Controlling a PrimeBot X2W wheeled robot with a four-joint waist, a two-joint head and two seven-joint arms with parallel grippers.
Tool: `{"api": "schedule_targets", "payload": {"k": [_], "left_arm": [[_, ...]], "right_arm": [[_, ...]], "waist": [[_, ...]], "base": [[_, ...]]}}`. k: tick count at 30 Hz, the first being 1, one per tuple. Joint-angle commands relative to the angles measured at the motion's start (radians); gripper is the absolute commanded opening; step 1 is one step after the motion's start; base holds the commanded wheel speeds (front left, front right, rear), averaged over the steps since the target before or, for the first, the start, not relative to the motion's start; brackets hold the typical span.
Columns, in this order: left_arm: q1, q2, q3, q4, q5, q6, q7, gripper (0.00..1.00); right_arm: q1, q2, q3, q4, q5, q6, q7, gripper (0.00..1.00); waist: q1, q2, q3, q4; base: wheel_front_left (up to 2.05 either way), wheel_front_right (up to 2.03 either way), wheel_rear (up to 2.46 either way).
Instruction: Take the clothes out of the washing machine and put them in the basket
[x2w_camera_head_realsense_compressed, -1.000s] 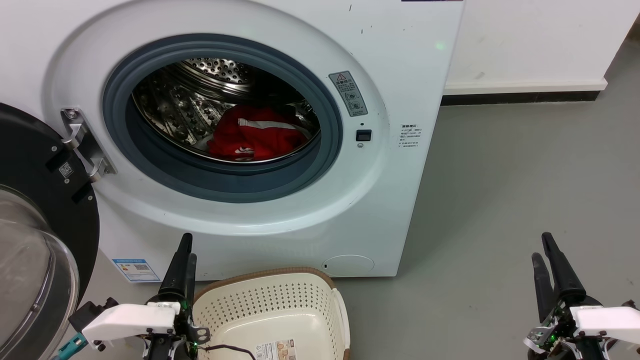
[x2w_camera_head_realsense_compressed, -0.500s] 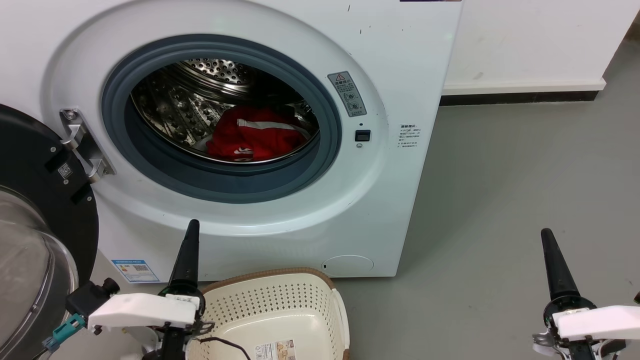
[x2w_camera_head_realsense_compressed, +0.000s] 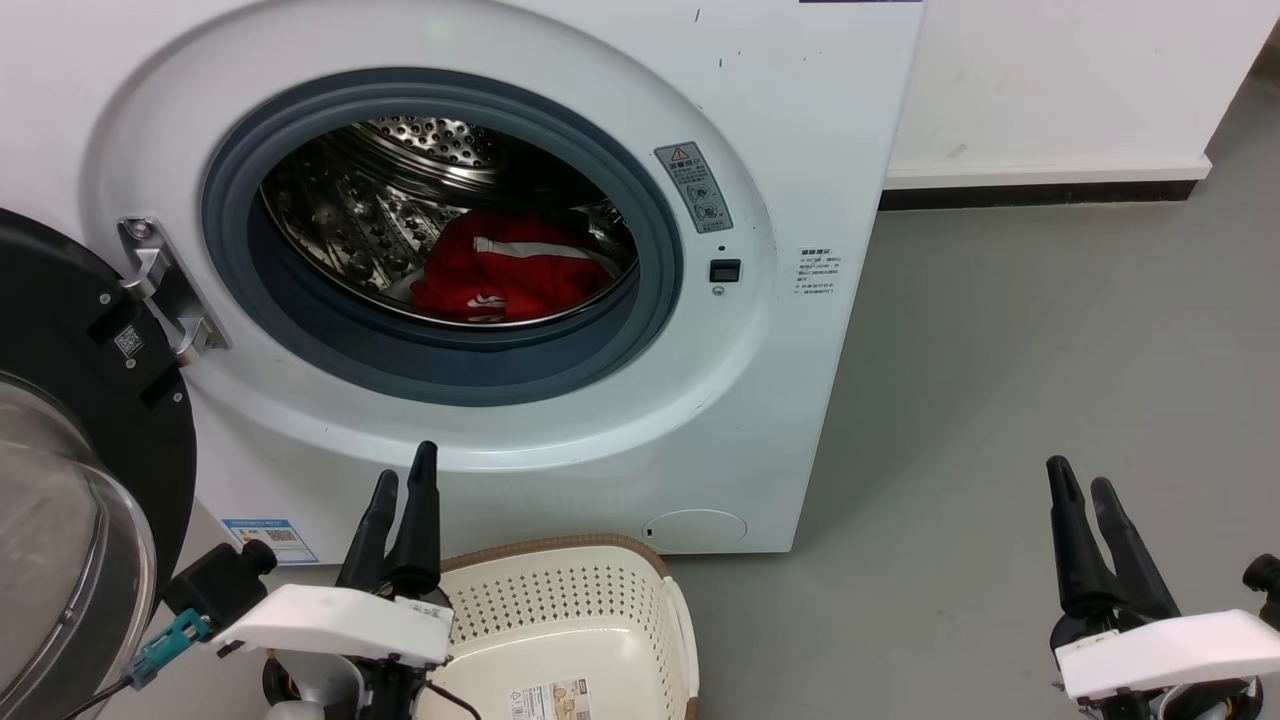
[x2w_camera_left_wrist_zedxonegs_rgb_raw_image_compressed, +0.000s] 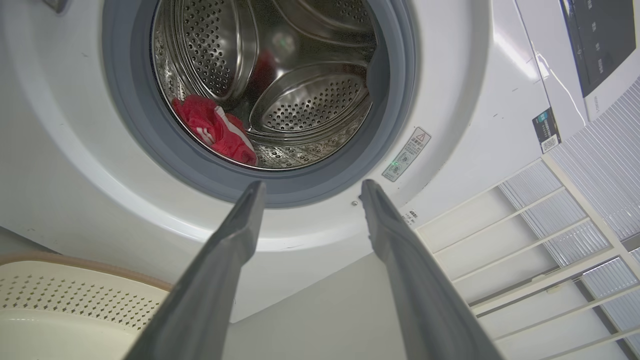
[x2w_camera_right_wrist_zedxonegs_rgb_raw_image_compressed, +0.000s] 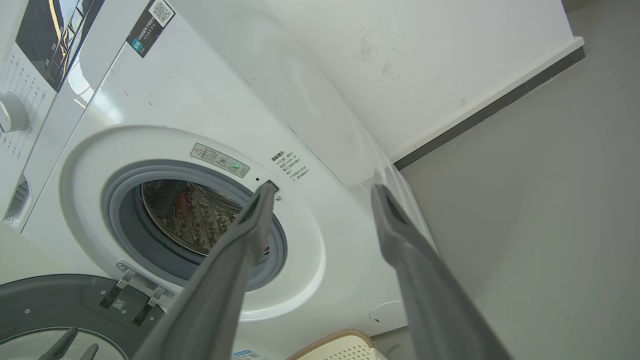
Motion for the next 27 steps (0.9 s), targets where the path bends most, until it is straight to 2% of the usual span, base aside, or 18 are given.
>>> {"api": "schedule_targets", "payload": {"k": [1, 15, 27], "left_arm": [[-0.004, 0.003, -0.008, -0.019, 0.036, 0.005, -0.012, 1.00], [0.003, 0.003, -0.044, -0.015, 0.269, 0.030, -0.055, 1.00], [0.014, 0.004, -0.064, -0.006, 0.415, 0.046, -0.089, 1.00]], "right_arm": [[-0.002, -0.004, 0.002, -0.026, -0.040, 0.000, -0.003, 1.00], [0.035, -0.004, 0.010, -0.081, -0.289, 0.000, 0.003, 1.00], [0.065, -0.004, 0.016, -0.112, -0.434, 0.000, -0.005, 1.00]], "waist": [[0.0000, -0.0001, 0.000, 0.001], [0.0000, -0.0001, 0.001, 0.001], [0.0000, -0.0001, -0.002, 0.005]], "base": [[0.00, 0.00, 0.00], [0.00, 0.00, 0.00], [0.00, 0.00, 0.00]]}}
